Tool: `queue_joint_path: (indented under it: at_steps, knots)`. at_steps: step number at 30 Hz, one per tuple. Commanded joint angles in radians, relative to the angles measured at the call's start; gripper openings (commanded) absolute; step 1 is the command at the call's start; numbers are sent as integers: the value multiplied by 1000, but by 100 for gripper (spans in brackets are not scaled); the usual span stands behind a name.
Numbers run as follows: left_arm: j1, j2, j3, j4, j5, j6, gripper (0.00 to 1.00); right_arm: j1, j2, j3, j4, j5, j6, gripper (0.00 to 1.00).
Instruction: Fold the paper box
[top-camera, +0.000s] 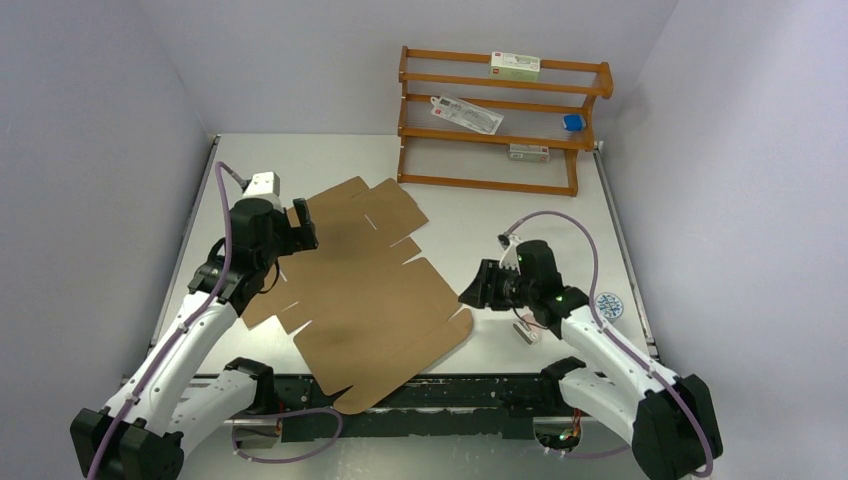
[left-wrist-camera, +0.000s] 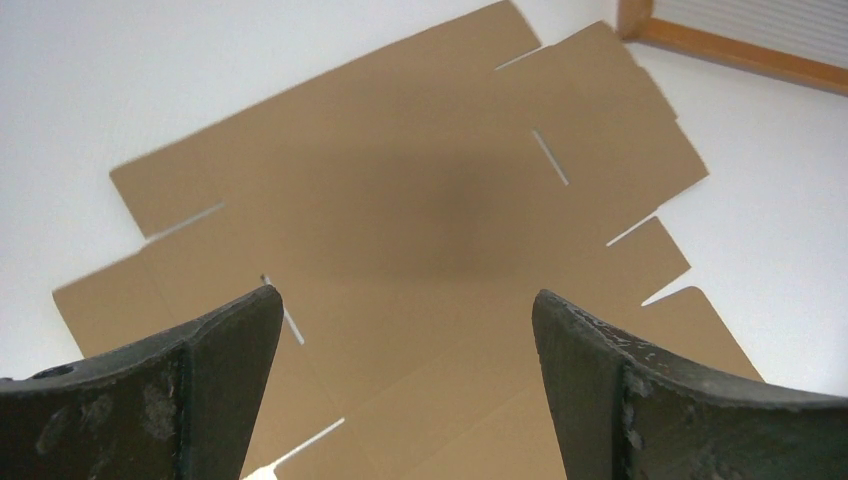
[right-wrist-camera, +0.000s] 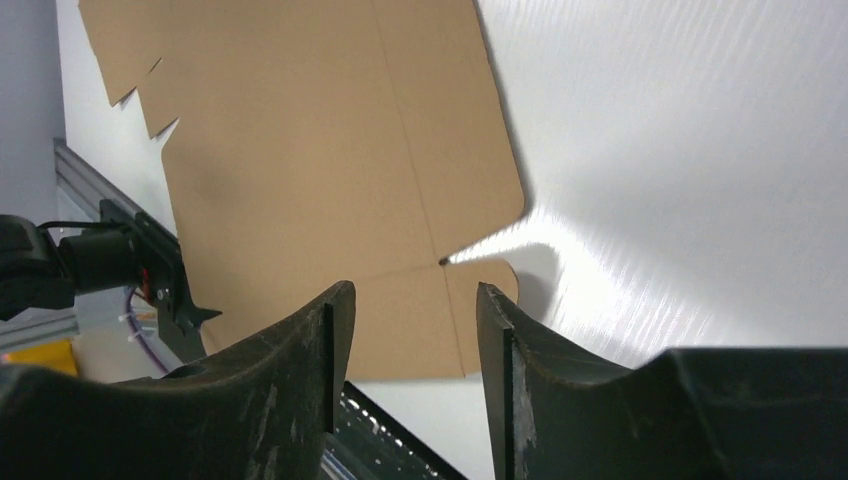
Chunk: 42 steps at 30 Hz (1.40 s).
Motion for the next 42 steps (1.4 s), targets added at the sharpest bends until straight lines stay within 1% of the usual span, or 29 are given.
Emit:
queue_joint_path:
  at_steps: [1, 4, 7, 9, 11, 14, 21, 29, 32, 35, 38, 42]
  knots:
    - [9, 16, 13, -61, -93, -120, 100, -23, 115, 125, 92, 20, -92, 53]
    - [12, 32, -13, -59, -125, -181, 100, -38, 259, 203, 199, 10, -111, 55]
    - [26, 53, -52, -43, -124, -249, 100, -51, 418, 273, 349, -20, -89, 56]
    - [39, 74, -79, -24, -118, -286, 100, -57, 534, 340, 415, -45, -82, 58]
    - [56, 95, -111, -1, -110, -328, 100, -58, 658, 415, 451, -51, -87, 59]
    - [74, 133, -158, 38, -80, -369, 100, -58, 802, 516, 495, -65, -79, 63]
    - [92, 189, -220, 101, -47, -405, 100, -58, 1066, 704, 566, -107, -40, 65]
    - [92, 230, -229, 126, -12, -397, 100, -55, 1242, 820, 605, -153, 1, 65]
    - [92, 242, -235, 134, -1, -396, 100, -51, 1288, 846, 616, -189, 19, 63]
    - [92, 248, -237, 140, 12, -394, 100, -45, 1313, 856, 641, -227, 47, 60]
    - [92, 243, -236, 140, 18, -391, 100, -45, 1329, 860, 670, -261, 80, 53]
    - [92, 222, -226, 130, 22, -386, 100, -46, 1297, 843, 694, -276, 101, 37]
